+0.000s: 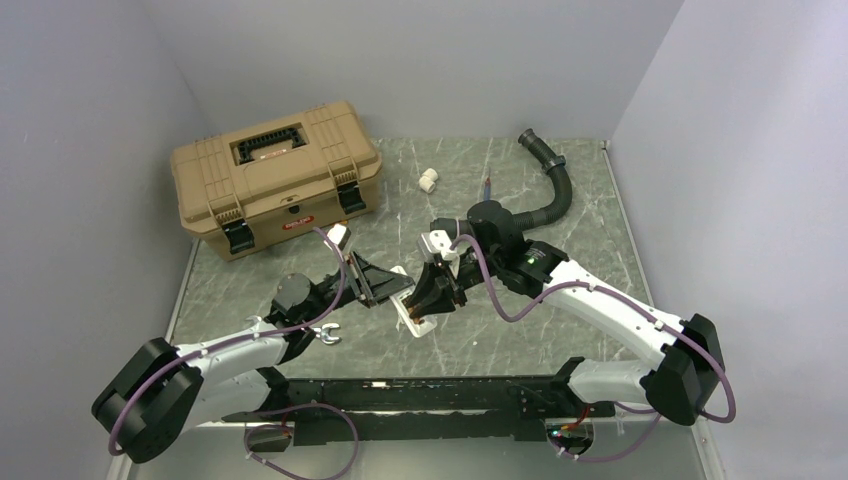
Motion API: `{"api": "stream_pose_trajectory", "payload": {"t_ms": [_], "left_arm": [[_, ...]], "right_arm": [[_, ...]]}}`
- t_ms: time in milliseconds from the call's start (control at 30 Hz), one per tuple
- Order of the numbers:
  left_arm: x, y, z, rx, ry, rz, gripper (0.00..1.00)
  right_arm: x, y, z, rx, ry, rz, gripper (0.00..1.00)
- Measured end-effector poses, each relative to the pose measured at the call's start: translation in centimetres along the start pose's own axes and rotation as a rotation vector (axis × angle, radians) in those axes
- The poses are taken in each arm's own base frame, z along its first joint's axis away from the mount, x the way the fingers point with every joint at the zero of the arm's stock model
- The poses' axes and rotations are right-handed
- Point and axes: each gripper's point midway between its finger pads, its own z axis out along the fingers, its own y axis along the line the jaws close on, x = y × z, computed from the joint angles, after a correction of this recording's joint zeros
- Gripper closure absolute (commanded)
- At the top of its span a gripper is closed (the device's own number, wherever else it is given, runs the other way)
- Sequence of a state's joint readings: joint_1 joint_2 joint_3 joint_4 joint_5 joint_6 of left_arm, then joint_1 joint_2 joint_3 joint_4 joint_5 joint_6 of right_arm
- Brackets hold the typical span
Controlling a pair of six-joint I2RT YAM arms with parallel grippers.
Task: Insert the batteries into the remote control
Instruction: Load the battery into the remote control.
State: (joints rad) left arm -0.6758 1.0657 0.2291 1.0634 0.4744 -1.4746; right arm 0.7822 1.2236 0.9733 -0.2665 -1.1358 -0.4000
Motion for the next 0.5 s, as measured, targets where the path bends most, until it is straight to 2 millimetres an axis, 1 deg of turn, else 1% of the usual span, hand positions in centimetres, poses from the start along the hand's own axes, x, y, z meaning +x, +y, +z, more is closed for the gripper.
{"api": "stream_pose_trajectory", "payload": {"t_ms": [500], "left_arm": [[-0.09,-0.48,0.11,0.026,-0.002,0.0,1.0]], "right_arm": [[-0.76,-0.31,0.08,0.009,-0.022,-0.004,0.72]]}}
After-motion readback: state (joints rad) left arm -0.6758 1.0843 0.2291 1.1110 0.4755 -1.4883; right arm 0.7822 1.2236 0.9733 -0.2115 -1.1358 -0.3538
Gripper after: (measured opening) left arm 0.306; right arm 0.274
